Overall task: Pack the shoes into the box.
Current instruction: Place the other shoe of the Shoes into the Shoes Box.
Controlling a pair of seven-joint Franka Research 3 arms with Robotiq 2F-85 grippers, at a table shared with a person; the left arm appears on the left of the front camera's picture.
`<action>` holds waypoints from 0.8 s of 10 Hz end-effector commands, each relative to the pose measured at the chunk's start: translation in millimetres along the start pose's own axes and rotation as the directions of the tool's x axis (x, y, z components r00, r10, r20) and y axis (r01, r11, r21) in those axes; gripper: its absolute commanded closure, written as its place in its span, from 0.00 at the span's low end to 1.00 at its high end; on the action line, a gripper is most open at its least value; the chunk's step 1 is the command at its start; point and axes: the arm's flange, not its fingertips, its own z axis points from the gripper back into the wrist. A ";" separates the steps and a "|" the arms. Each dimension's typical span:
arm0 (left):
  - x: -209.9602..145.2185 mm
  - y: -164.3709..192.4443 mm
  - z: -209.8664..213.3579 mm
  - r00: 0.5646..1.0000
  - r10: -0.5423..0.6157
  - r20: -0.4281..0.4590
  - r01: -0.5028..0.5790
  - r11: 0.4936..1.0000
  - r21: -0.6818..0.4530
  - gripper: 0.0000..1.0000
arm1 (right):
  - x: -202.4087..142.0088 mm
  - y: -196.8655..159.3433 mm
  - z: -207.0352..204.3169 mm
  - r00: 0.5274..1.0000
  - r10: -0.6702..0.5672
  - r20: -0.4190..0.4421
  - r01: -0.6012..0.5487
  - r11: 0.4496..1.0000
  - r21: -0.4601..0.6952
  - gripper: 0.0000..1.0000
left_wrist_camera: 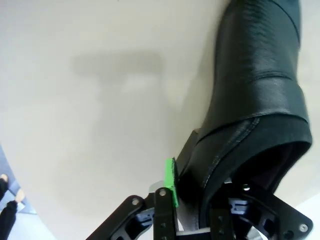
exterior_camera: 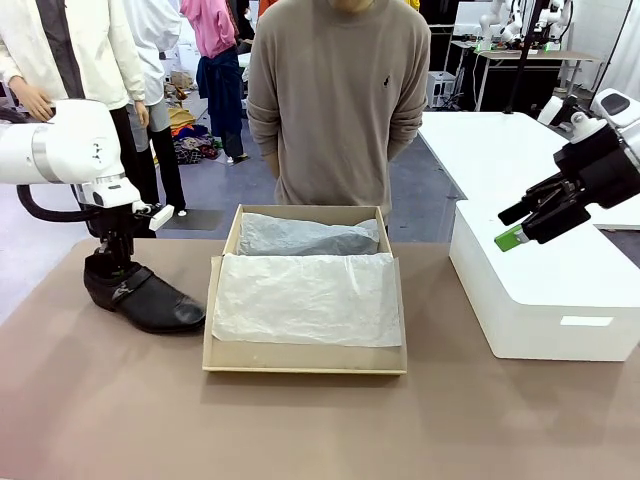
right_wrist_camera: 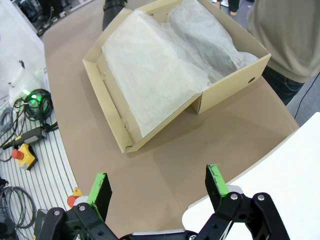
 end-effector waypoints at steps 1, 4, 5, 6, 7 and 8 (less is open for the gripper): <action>-4.2 2.2 2.1 1.000 -0.010 0.007 0.010 1.000 0.008 1.00 | 0.3 -2.7 -1.3 0.999 0.022 0.030 -0.022 1.000 0.011 0.00; -7.7 -3.1 5.9 1.000 -0.006 -0.016 0.006 0.999 0.032 1.00 | 0.3 -2.7 -1.3 0.999 0.022 0.030 -0.022 1.000 0.011 0.00; -10.3 -4.3 9.4 1.000 0.008 -0.020 -0.007 0.999 0.041 1.00 | 0.3 -2.7 -1.3 0.999 0.022 0.030 -0.022 1.000 0.011 0.00; -13.0 -4.8 13.6 0.999 0.021 -0.025 -0.020 0.999 0.047 1.00 | 0.3 -2.7 -1.3 0.999 0.022 0.030 -0.022 1.000 0.011 0.00; -17.1 -5.1 19.8 0.998 0.045 -0.039 -0.043 0.998 0.055 1.00 | 0.3 -2.7 -1.3 0.999 0.022 0.030 -0.022 1.000 0.011 0.00; -25.8 -3.3 33.1 0.995 0.094 -0.038 -0.092 0.995 0.051 1.00 | 0.3 -2.7 -1.3 0.999 0.022 0.030 -0.022 1.000 0.011 0.00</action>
